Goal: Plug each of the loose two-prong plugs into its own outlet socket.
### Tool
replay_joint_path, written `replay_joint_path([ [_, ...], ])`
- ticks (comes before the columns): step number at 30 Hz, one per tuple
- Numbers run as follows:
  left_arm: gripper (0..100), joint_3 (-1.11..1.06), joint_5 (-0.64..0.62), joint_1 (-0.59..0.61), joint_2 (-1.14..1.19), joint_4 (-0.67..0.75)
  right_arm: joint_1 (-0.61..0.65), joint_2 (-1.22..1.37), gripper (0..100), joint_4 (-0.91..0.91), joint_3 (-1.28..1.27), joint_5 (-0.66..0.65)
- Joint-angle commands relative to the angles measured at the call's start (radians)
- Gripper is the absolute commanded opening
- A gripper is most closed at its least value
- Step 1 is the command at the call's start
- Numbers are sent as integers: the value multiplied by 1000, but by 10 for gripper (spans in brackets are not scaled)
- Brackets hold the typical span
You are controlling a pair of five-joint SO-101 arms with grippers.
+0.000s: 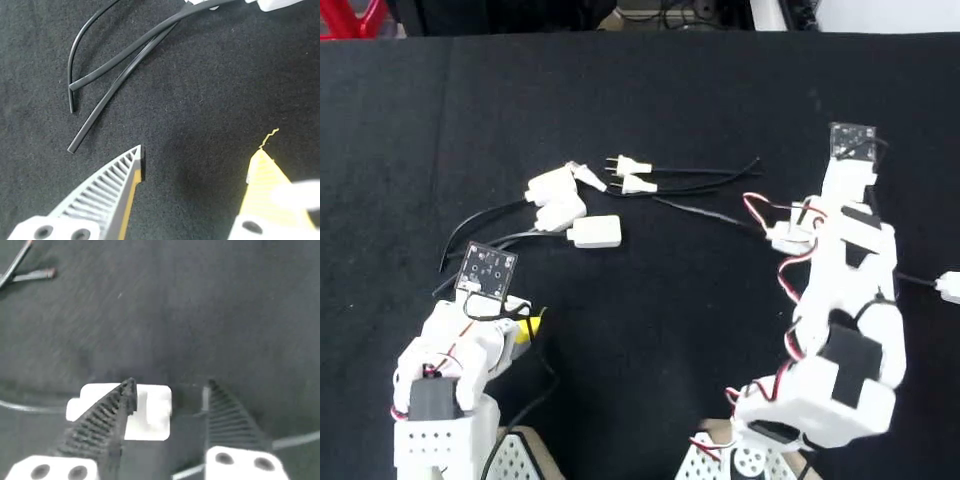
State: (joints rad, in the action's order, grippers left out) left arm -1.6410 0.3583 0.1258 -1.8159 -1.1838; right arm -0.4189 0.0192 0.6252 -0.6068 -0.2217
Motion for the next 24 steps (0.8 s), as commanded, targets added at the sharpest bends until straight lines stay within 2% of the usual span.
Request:
replay_joint_path([
  [1,333,8,8,-1,-5,3,14,-131,267,103,22,40],
  [6,333,8,8,-1,-5,3,43,-323,266,359,73,49],
  [10,333,8,8,-1,-5,3,140,-418,266,635,205,61],
  [14,333,8,8,-1,-5,3,299,-414,265,839,387,233],
  [19,330,7,8,-1,-5,2,535,-282,265,798,487,578],
  [24,330,-18,57,-1,-5,2,707,-39,265,608,496,776],
])
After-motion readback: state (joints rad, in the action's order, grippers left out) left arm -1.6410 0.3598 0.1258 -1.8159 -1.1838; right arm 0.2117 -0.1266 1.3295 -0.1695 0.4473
